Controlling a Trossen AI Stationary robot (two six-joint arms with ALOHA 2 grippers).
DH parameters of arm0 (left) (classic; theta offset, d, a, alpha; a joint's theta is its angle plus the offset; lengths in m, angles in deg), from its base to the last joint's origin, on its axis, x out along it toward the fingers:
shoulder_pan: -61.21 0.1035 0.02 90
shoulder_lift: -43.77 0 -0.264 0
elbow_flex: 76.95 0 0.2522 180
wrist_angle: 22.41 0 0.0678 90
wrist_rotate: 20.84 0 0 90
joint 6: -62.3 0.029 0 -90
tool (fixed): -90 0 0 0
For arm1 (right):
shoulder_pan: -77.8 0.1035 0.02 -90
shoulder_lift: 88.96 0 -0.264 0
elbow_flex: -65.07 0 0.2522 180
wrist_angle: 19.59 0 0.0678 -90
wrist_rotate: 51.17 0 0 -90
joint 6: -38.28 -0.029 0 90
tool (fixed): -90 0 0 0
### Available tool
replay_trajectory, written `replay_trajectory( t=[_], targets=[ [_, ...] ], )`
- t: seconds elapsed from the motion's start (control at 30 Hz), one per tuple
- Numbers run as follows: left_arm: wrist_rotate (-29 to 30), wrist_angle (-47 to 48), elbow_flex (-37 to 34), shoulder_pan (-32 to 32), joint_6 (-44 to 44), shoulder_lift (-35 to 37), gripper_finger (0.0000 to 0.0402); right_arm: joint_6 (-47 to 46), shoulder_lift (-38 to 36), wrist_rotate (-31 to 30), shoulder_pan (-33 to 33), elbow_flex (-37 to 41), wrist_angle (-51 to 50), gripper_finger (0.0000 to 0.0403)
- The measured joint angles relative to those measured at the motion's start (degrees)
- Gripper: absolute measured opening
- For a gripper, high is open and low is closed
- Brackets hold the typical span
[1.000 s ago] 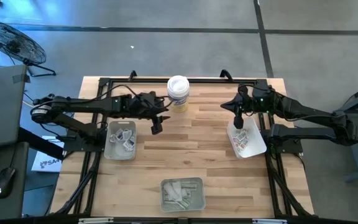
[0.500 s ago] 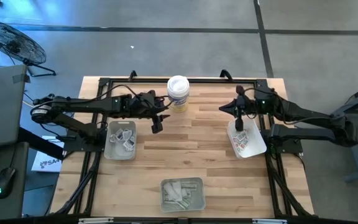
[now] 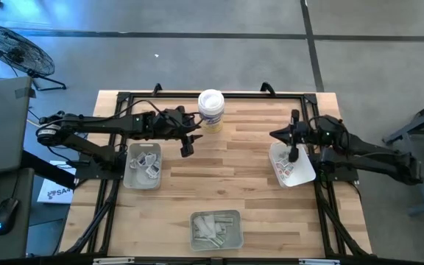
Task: Pick & Place First Aid Supplies
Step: Return to Home Position
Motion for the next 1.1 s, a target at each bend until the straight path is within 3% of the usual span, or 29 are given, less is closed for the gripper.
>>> replay_trajectory(
  t=[0.4,1.1],
  targets=[
    [-0.2,-0.5,0.0,0.0,0.4,0.0,0.0154,-2.1,-12.0,-0.2,0.9,10.4,6.0,0.0007],
    [-0.2,0.0,0.0,0.0,0.4,0.0,0.0154,-3.2,-22.5,0.0,0.9,10.9,-3.0,0.0007]
  ],
)
